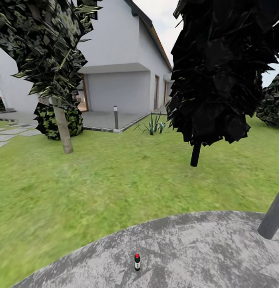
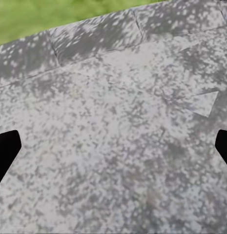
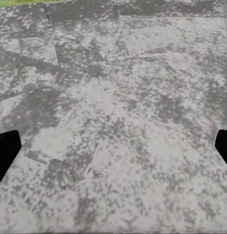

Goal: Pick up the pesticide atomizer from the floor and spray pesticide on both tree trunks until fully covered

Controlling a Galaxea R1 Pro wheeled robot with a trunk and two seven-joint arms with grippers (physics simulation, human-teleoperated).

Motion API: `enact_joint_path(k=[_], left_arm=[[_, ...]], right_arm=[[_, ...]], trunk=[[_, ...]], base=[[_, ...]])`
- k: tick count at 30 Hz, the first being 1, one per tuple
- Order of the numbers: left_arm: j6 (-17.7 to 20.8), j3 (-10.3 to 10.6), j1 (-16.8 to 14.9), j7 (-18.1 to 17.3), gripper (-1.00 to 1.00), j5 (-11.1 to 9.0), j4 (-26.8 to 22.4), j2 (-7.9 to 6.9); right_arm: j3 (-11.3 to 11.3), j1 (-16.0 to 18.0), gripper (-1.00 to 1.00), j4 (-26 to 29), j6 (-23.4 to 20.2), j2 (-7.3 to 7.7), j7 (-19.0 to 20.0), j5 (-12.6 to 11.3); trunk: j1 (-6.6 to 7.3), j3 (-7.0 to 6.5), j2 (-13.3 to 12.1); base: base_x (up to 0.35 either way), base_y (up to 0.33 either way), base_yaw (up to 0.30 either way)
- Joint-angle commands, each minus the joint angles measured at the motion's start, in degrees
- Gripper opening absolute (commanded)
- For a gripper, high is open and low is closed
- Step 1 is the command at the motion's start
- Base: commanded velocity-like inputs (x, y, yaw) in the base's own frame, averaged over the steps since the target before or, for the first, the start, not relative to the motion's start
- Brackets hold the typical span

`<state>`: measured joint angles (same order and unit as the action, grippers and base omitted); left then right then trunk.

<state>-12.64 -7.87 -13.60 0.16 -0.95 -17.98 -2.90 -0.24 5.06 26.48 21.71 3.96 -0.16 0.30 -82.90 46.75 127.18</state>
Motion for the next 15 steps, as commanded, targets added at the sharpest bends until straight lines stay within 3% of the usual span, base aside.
enact_joint_path(k=[1, 15], left_arm=[[-0.19, -0.04, -0.02, 0.02, 1.0, -0.1, 0.05, 0.0], [-0.19, -0.04, -0.02, -0.23, 1.0, -0.11, 0.05, 0.06]], right_arm=[[-0.02, 0.04, 1.0, -0.03, 0.18, 0.0, -0.02, 0.04], [-0.02, 0.04, 1.0, -0.12, 0.11, 0.0, -0.01, -0.04]], trunk=[[0.01, 0.0, 0.02], [0.01, -0.52, 0.02]], base=[[0.0, 0.305, -0.263], [0.0, 0.306, -0.278]])
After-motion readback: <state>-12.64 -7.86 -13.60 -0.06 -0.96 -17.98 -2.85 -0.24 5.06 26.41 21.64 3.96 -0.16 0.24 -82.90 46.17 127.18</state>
